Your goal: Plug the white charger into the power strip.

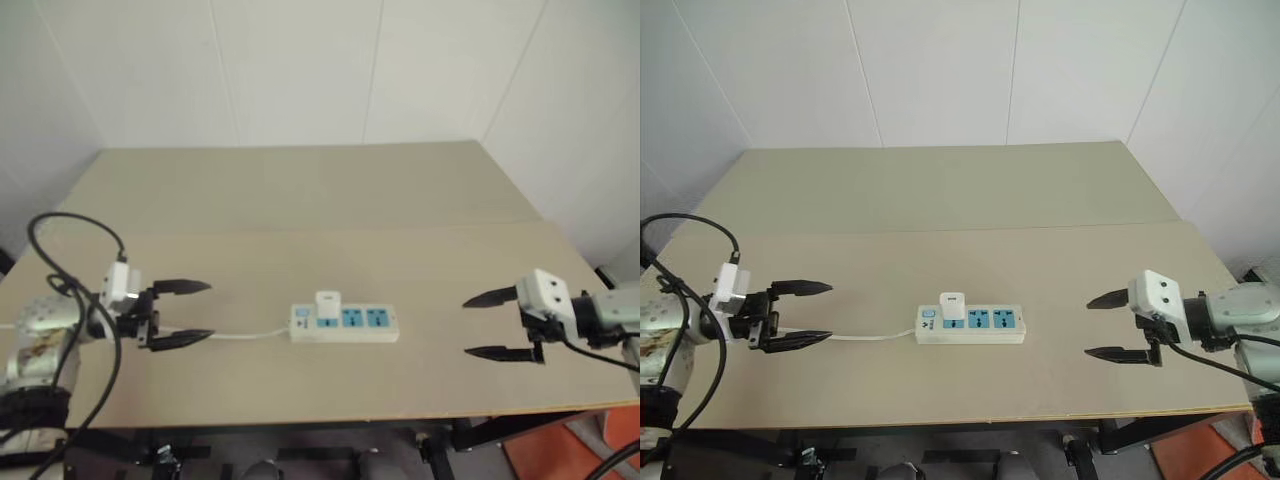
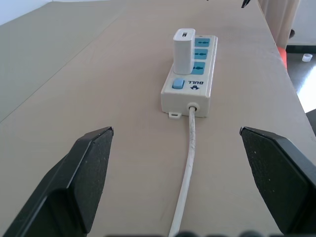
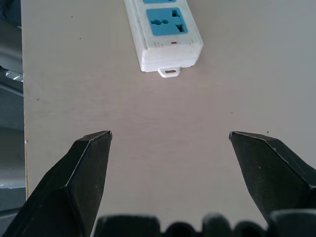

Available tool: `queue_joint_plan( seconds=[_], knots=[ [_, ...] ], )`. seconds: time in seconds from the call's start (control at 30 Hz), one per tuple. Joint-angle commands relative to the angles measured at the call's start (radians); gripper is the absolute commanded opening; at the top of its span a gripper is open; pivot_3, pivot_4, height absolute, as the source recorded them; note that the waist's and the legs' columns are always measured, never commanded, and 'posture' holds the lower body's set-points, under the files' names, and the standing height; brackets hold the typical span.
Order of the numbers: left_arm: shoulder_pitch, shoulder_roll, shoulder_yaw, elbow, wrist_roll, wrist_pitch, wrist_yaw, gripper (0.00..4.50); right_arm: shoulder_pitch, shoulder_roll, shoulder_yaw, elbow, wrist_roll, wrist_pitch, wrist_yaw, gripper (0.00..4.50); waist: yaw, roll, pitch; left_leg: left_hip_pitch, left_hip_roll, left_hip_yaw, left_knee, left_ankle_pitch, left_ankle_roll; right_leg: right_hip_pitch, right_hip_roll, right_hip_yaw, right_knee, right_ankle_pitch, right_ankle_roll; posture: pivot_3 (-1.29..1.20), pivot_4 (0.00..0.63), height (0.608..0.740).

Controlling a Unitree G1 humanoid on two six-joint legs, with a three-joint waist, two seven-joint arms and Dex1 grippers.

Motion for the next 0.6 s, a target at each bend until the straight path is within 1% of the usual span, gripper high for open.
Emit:
queue_joint_plan(
  seconds=[0.03, 0.13, 0.3, 0.4, 0.47, 0.6],
  knots=[
    [-0.037, -0.02, -0.023, 0.023, 0.023, -0.028, -0.015, 4.47, 0.014, -0.03, -0.057, -0.06, 0.025, 0.038, -0.044, 4.5, 0.0, 0.0, 0.0, 0.0, 0.0, 0.0, 0.0, 0.0, 0.0, 0.0, 0.0, 0.0, 0.0, 0.0, 0.0, 0.0, 0.15, 0.74],
    [-0.044, -0.026, -0.044, 0.009, 0.01, -0.02, -0.036, 4.47, 0.053, -0.032, -0.078, -0.082, 0.024, 0.04, -0.064, 4.5, -0.001, 0.0, 0.0, -0.001, 0.0, 0.0, 0.0, 0.0, 0.0, 0.0, 0.0, 0.0, 0.0, 0.0, 0.0, 0.0, 0.15, 0.74],
    [-0.073, -0.028, -0.062, 0.041, 0.014, -0.042, -0.038, 4.47, 0.131, -0.02, -0.109, -0.143, 0.034, 0.051, -0.108, 4.5, -0.001, 0.0, 0.0, 0.0, 0.0, 0.0, 0.001, 0.0, 0.0, 0.0, 0.0, 0.0, 0.0, 0.0, 0.0, 0.0, 0.15, 0.74],
    [-0.11, -0.034, -0.065, 0.076, 0.009, -0.045, -0.038, 4.47, 0.122, -0.016, -0.101, -0.163, 0.035, 0.07, -0.135, 4.5, -0.003, 0.0, 0.0, 0.001, 0.0, 0.0, 0.001, 0.0, 0.0, 0.001, 0.0, 0.0, 0.0, 0.0, 0.0, 0.0, 0.15, 0.74],
    [-0.128, -0.035, -0.09, 0.088, -0.02, -0.045, -0.038, 4.47, 0.109, -0.019, -0.097, -0.174, 0.038, 0.085, -0.146, 4.5, -0.003, 0.0, 0.0, 0.0, 0.0, 0.0, 0.001, 0.0, 0.0, 0.001, 0.0, 0.0, 0.001, 0.0, 0.0, 0.0, 0.15, 0.74],
    [-0.18, -0.046, -0.114, 0.155, -0.031, -0.077, -0.038, 4.47, 0.123, -0.029, -0.093, -0.191, 0.025, 0.083, -0.157, 4.5, -0.001, 0.0, 0.0, 0.0, 0.0, -0.001, 0.001, 0.0, 0.0, 0.001, 0.0, 0.0, 0.0, 0.0, 0.0, 0.0, 0.15, 0.74]
  ],
)
